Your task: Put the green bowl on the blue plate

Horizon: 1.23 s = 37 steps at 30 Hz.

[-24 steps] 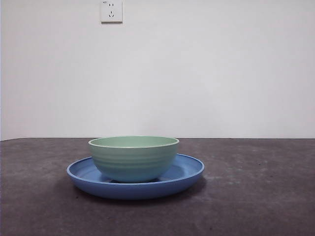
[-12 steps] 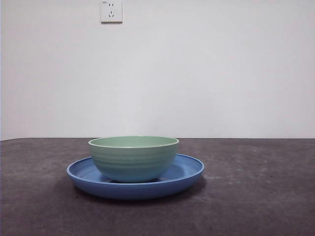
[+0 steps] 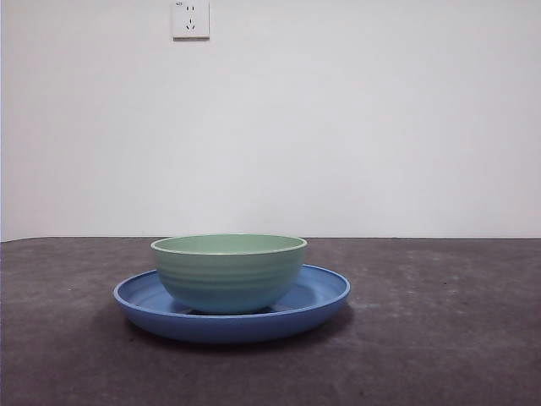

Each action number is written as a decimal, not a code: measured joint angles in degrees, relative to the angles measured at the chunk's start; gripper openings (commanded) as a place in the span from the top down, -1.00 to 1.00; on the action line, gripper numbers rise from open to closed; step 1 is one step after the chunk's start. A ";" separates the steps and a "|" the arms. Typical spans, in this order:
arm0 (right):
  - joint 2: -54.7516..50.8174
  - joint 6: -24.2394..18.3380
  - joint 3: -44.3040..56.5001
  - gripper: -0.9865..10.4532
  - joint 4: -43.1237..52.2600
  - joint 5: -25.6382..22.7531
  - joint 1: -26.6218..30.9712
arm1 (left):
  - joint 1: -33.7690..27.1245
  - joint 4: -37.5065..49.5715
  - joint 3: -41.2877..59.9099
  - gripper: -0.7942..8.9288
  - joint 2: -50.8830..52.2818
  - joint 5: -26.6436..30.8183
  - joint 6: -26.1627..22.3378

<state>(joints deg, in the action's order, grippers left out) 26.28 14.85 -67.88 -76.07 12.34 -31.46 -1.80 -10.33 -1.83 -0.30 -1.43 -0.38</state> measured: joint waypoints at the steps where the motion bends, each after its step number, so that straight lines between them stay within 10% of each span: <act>1: 0.00 0.00 0.00 0.79 0.00 0.00 0.00 | 0.04 0.00 0.00 0.79 0.00 0.00 -0.02; 27: 0.00 0.00 0.24 0.79 0.39 -0.09 0.68 | 0.59 -0.02 0.00 0.79 0.00 0.00 -0.17; 37: -9.64 -8.15 18.10 0.79 20.74 -1.62 22.62 | 0.59 0.00 0.00 0.79 0.00 0.00 -0.17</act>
<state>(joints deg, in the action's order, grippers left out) 16.64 6.70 -49.78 -55.33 10.72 -8.84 -1.21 -10.33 -1.83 -0.30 -1.43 -0.56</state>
